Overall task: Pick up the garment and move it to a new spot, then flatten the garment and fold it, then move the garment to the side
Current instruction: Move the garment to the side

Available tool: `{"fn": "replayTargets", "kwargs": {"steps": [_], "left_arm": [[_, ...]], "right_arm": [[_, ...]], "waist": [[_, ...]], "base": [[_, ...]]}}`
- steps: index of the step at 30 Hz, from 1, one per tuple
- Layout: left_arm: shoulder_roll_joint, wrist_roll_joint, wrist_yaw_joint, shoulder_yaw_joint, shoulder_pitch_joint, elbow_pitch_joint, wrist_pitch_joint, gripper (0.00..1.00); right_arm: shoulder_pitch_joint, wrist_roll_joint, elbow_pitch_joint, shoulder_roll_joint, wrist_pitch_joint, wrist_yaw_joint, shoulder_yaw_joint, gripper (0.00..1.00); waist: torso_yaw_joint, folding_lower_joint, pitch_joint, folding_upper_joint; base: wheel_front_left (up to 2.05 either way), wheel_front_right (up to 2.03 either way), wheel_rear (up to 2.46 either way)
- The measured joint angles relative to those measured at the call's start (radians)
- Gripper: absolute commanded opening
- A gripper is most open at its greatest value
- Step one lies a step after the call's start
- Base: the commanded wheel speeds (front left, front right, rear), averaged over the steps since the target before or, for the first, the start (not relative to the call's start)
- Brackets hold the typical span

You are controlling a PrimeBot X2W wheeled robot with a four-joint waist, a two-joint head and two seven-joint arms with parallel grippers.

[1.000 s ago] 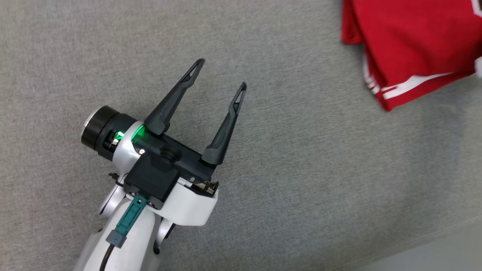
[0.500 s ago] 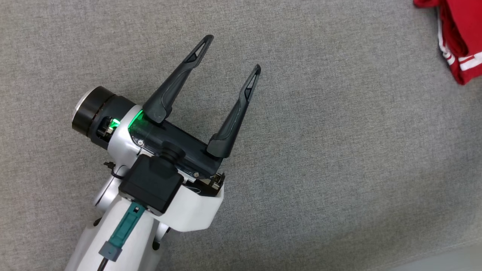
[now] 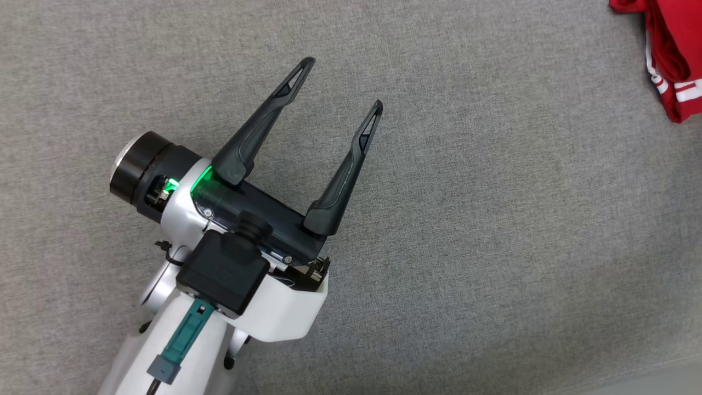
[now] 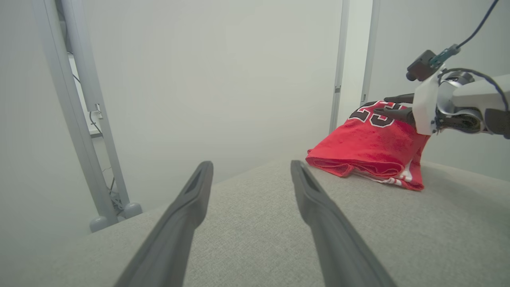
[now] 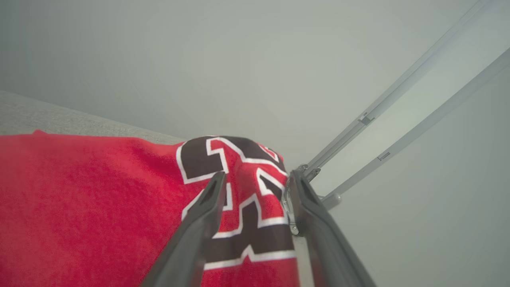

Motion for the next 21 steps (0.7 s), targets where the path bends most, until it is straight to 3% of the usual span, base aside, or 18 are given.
{"fn": "replayTargets", "kwargs": {"steps": [4, 8, 14, 21], "left_arm": [[-0.003, -0.014, 0.015, 0.006, 0.022, 0.016, -0.016, 1.00], [-0.016, -0.066, 0.032, 0.023, 0.061, 0.044, -0.039, 1.00], [-0.033, -0.129, 0.076, 0.062, 0.114, 0.105, -0.066, 1.00], [-0.046, -0.197, 0.109, 0.097, 0.173, 0.197, -0.094, 1.00]], "right_arm": [[0.042, -0.095, -0.112, 0.056, 0.000, 0.000, -0.055, 1.00], [0.092, -0.109, -0.192, 0.141, 0.000, 0.000, -0.032, 1.00], [0.190, -0.023, -0.282, 0.221, 0.000, 0.000, 0.103, 1.00], [0.341, 0.123, -0.384, 0.249, 0.000, 0.000, 0.246, 1.00]], "waist": [[0.012, 0.0000, -0.031, 0.0000], [0.026, 0.0000, -0.077, 0.0000], [0.054, 0.0000, -0.164, 0.0000], [0.099, 0.0000, -0.272, 0.0000]], "base": [[0.00, 0.00, 0.00], [0.00, 0.00, 0.00], [0.00, 0.00, 0.00], [0.00, 0.00, 0.00]]}}
